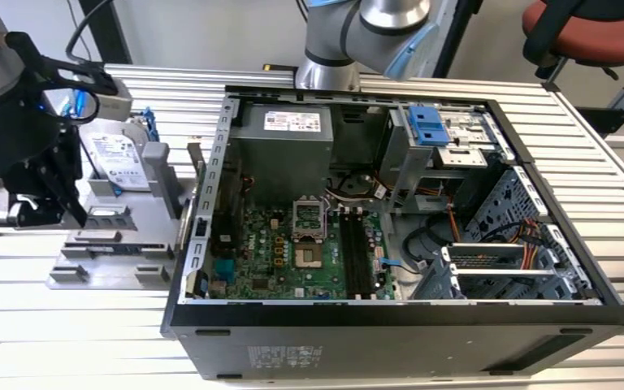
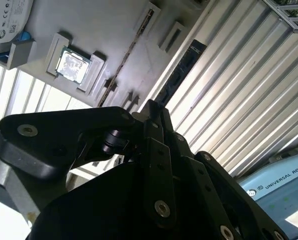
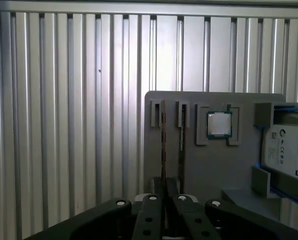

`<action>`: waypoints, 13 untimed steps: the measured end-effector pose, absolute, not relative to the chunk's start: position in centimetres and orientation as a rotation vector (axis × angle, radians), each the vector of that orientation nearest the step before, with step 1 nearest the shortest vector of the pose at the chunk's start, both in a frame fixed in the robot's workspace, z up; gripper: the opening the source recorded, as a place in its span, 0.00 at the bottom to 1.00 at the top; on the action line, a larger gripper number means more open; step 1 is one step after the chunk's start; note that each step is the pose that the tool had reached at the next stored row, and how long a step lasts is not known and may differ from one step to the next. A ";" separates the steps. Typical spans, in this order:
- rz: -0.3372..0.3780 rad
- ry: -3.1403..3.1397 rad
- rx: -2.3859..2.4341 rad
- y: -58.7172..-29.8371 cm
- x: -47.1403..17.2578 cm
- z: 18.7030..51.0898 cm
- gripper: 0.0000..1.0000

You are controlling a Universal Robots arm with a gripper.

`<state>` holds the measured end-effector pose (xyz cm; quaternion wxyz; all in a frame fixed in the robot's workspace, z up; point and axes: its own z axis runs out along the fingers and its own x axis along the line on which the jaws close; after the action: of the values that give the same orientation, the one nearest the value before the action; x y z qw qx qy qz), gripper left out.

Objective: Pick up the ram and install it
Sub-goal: 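Pick up the ram and move it above insertion slot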

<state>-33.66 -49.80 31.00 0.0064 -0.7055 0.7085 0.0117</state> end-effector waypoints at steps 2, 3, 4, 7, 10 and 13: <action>0.037 2.217 -2.208 -49.8 -33.7 31.3 0.00; 0.037 2.217 -2.208 -49.8 -33.7 31.5 0.00; 0.037 2.217 -2.208 -49.8 -33.7 31.6 0.00; 0.037 2.217 -2.208 -49.8 -33.7 32.1 0.00; 0.037 2.217 -2.208 -49.8 -33.7 32.7 0.00; 0.037 2.217 -2.208 -49.8 -33.7 33.2 0.00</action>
<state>-33.65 -49.80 33.16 0.0064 -0.7056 0.7085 0.0117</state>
